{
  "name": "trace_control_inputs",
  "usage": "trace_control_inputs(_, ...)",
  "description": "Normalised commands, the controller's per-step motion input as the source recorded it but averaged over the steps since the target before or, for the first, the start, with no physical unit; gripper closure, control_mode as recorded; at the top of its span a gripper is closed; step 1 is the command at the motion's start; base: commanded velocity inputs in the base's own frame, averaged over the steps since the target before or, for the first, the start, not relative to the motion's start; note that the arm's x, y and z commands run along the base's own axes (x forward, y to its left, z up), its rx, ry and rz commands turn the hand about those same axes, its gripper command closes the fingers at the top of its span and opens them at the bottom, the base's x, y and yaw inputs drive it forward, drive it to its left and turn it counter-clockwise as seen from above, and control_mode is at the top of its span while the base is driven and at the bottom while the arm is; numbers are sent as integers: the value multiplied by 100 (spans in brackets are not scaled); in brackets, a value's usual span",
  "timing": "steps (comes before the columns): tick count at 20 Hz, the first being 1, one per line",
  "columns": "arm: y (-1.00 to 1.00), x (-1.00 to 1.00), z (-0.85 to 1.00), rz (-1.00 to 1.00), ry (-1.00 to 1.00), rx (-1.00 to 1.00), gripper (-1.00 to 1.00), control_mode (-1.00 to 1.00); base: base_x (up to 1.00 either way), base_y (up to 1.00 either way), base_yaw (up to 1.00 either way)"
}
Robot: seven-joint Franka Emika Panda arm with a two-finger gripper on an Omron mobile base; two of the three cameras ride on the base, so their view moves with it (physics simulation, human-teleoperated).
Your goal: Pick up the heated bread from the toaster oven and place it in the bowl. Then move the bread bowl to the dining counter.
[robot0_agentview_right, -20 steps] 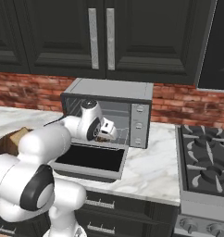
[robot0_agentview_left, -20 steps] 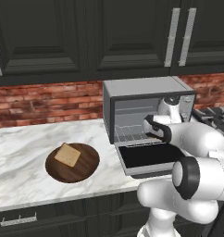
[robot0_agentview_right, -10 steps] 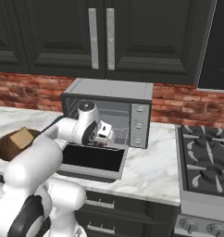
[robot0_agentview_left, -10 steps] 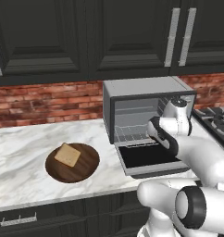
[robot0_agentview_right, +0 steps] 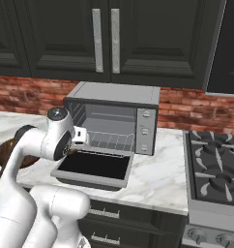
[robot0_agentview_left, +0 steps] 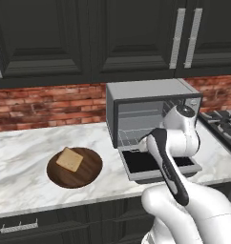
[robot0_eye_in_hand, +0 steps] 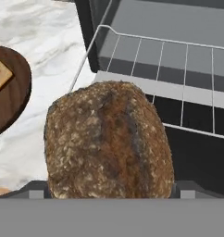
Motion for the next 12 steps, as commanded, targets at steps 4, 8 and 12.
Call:
trace_control_inputs(4, 100, -22, 64, 25, 0, -1, 100, -100, 0, 0, 0)
trace_control_inputs(8, 100, -6, 25, 18, 4, -6, 100, -100, 0, 0, 0)
trace_control_inputs(12, 100, 0, -8, 10, 13, -6, 100, -100, 0, 0, 0)
